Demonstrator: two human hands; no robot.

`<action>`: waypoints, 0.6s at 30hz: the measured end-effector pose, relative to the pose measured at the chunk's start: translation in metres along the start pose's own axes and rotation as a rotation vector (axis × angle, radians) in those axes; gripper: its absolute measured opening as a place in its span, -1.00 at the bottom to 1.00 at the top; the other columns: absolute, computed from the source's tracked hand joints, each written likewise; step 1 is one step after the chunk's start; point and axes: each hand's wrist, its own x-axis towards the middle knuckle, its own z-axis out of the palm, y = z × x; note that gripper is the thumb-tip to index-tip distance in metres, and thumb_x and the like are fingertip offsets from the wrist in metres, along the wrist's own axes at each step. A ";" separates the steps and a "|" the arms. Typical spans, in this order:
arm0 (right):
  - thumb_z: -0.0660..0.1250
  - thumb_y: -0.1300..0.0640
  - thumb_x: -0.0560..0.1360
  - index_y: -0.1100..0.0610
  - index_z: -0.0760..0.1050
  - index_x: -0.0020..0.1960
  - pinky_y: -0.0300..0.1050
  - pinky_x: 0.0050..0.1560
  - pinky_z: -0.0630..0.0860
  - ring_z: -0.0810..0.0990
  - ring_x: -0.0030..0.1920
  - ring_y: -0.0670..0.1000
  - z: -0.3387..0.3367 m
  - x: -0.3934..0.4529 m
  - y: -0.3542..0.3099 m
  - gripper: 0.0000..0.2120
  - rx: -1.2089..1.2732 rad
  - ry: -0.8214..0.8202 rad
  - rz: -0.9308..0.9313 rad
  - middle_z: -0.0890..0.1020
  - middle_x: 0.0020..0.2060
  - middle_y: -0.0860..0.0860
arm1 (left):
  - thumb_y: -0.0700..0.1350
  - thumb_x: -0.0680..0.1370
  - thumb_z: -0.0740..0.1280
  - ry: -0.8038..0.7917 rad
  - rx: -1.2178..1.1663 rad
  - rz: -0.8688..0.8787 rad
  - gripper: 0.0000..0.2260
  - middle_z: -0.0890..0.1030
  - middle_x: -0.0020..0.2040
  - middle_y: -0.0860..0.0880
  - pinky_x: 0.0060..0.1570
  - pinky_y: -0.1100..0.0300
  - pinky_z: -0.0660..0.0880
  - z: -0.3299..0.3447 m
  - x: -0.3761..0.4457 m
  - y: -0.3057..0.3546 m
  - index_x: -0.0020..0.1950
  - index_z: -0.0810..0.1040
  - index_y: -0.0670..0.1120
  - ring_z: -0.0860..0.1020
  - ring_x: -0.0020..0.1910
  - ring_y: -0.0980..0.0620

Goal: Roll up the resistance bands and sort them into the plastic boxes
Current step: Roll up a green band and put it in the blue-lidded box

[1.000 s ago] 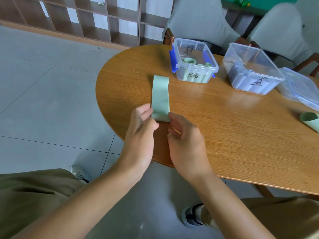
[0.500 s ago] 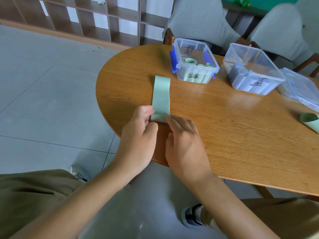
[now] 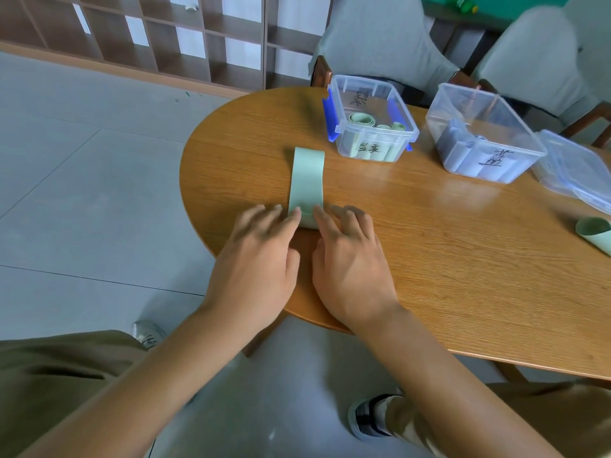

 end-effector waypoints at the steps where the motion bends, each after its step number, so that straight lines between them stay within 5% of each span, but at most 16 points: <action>1: 0.05 0.14 0.52 0.17 0.30 0.52 0.16 0.39 0.37 0.25 0.46 0.21 0.000 0.001 0.001 -0.43 0.002 -0.005 -0.012 0.41 0.43 0.15 | -0.06 0.52 -0.04 -0.001 0.022 -0.008 -0.43 0.55 0.36 -0.17 0.38 -0.08 0.41 0.000 0.002 -0.001 0.46 0.48 -0.12 0.40 0.39 -0.22; 9: 0.08 0.26 0.49 0.32 0.54 0.29 0.06 0.27 0.48 0.51 0.22 0.19 0.003 -0.004 0.004 -0.56 0.183 0.216 -0.163 0.59 0.22 0.16 | 0.00 0.51 -0.05 0.017 0.082 -0.036 -0.42 0.50 0.41 -0.19 0.37 -0.11 0.40 0.005 0.015 -0.004 0.46 0.48 -0.03 0.32 0.45 -0.29; 14: 0.09 0.29 0.49 0.33 0.54 0.30 0.03 0.31 0.48 0.52 0.26 0.17 0.005 0.001 0.008 -0.55 0.216 0.196 -0.214 0.60 0.24 0.17 | -0.01 0.51 -0.05 0.036 -0.009 -0.015 -0.42 0.52 0.39 -0.17 0.39 -0.11 0.39 0.009 0.026 -0.008 0.46 0.47 -0.06 0.32 0.47 -0.24; 18: 0.05 0.25 0.50 0.30 0.53 0.32 0.13 0.28 0.49 0.50 0.32 0.19 0.006 0.012 0.012 -0.52 0.180 0.138 -0.213 0.58 0.29 0.18 | -0.15 0.60 0.17 0.065 -0.137 -0.044 -0.56 0.47 0.44 -0.11 0.43 -0.01 0.29 0.012 0.039 -0.015 0.49 0.44 -0.05 0.30 0.45 -0.17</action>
